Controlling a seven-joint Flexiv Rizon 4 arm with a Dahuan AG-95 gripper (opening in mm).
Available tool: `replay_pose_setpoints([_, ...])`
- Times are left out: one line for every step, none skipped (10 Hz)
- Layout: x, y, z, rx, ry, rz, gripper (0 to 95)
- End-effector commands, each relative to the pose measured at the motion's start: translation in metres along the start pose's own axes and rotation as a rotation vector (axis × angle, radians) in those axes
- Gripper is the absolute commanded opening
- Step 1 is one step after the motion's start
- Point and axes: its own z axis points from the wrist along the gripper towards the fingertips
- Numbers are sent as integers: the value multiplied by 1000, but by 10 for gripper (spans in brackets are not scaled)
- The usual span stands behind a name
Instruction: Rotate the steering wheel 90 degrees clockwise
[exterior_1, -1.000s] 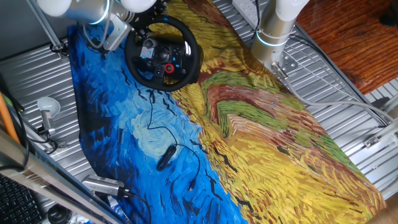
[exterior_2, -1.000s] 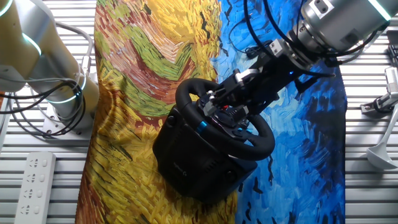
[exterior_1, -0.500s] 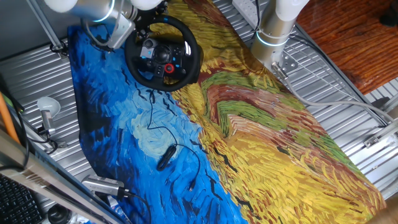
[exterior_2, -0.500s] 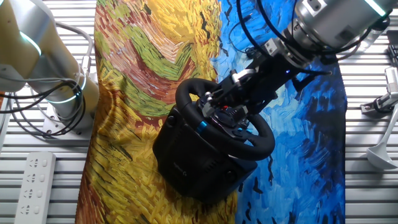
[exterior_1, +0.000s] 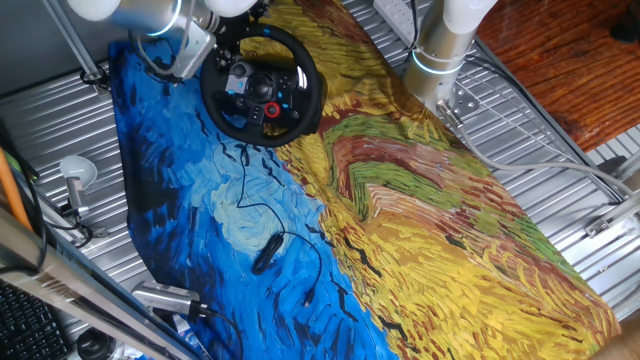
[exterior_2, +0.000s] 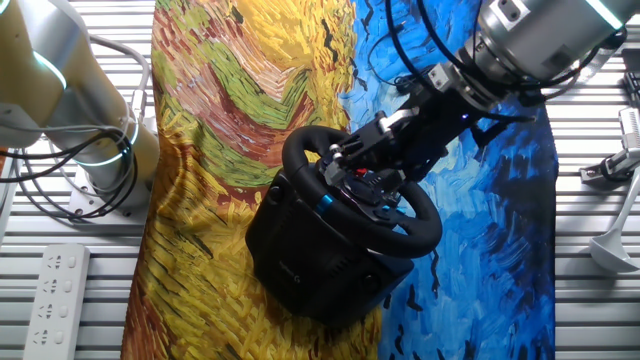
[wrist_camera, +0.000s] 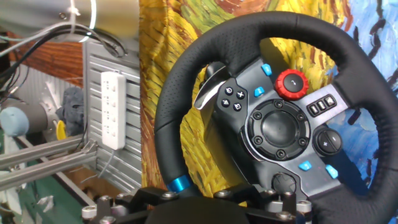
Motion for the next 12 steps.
replay_pose_setpoints([3,1,7,10,-2,3,950])
replay_pose_setpoints([8,3,17,13,-7,-2,950])
replay_pose_setpoints([10,3,21,14,-9,-3,950])
replay_pose_setpoints([11,4,25,15,-12,-1,950])
replay_pose_setpoints([12,4,27,15,-19,6,950])
replay_pose_setpoints([12,4,28,16,-27,13,760])
replay_pose_setpoints([12,4,28,17,-35,22,760])
replay_pose_setpoints([12,4,28,15,-43,38,760])
replay_pose_setpoints([12,4,28,11,-49,72,760])
replay_pose_setpoints([12,4,28,7,-53,84,760])
replay_pose_setpoints([12,4,28,8,-57,83,760])
replay_pose_setpoints([12,4,28,6,-60,86,760])
